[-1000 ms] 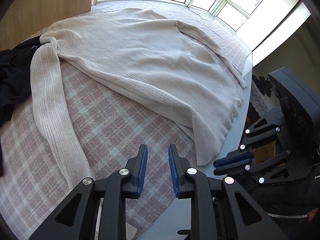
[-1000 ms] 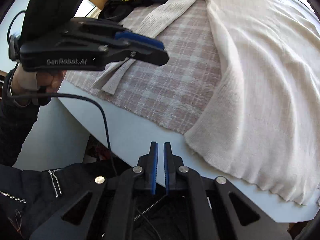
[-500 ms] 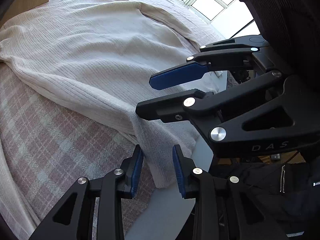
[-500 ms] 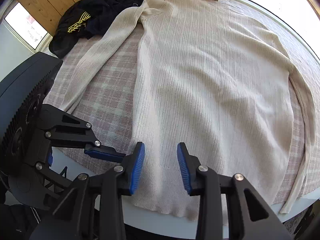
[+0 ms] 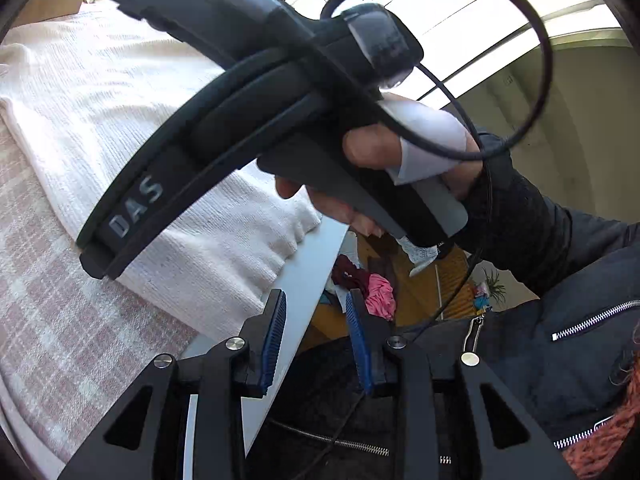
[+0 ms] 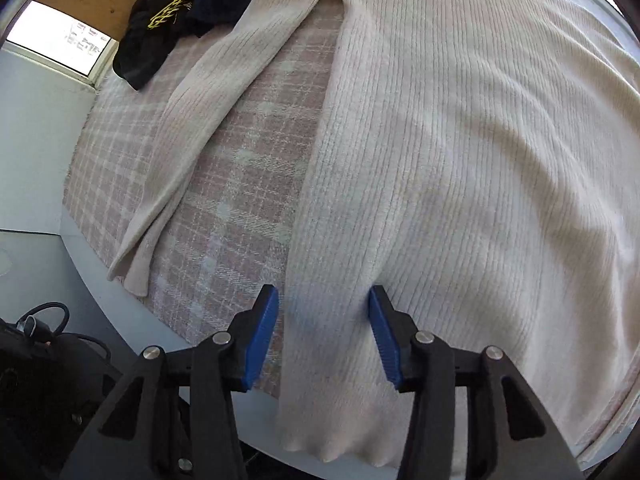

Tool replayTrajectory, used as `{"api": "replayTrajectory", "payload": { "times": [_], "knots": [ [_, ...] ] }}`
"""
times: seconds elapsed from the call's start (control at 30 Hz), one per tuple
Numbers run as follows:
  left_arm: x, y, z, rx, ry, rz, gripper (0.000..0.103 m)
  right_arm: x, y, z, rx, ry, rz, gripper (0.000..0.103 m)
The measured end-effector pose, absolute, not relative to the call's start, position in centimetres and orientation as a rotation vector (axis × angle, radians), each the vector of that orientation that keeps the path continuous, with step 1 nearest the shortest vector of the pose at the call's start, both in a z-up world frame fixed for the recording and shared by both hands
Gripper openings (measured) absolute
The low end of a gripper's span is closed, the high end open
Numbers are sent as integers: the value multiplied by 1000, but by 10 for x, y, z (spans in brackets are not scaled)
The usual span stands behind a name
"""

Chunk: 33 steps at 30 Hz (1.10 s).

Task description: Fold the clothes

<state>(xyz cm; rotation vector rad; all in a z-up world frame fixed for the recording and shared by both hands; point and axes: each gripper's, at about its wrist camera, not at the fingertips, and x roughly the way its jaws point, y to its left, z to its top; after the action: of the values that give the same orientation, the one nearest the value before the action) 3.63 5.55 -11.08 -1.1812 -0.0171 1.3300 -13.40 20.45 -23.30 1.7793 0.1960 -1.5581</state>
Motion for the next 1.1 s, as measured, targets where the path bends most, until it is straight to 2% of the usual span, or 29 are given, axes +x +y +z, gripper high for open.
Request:
{"api": "replayTrajectory", "payload": {
  "times": [0.1, 0.27, 0.33, 0.4, 0.53, 0.7, 0.8, 0.87, 0.9, 0.97, 1.1],
  "knots": [
    [26, 25, -110, -1226, 7, 1445, 34, -143, 225, -212, 1701, 181, -1676, 48],
    [-9, -8, -110, -1280, -18, 1574, 35, -133, 214, -235, 1717, 255, -1635, 48],
    [-25, -10, -108, -1283, -52, 1598, 40, -126, 211, -236, 1664, 291, -1638, 50],
    [-37, -5, -109, -1291, -76, 1611, 43, -126, 224, -223, 1649, 250, -1640, 50],
    [-45, 16, -118, -1316, -11, 1605, 43, -142, 297, -192, 1587, 253, -1901, 50],
    [-49, 40, -129, -1376, 2, 1604, 43, -188, 393, -226, 1797, 210, -2049, 50],
    [-55, 41, -135, -1415, 21, 1621, 43, -195, 413, -240, 1798, 349, -2107, 44],
    [-59, 41, -136, -1433, 47, 1636, 43, -200, 420, -241, 1849, 518, -2225, 44],
    [-62, 41, -136, -1439, 55, 1641, 43, -201, 421, -239, 1870, 544, -2257, 44],
    [-68, 41, -137, -1447, 72, 1646, 43, -194, 407, -228, 1831, 429, -2209, 44],
    [-71, 38, -139, -1447, 77, 1642, 43, -149, 323, -210, 1636, 415, -1979, 44]
  ]
}}
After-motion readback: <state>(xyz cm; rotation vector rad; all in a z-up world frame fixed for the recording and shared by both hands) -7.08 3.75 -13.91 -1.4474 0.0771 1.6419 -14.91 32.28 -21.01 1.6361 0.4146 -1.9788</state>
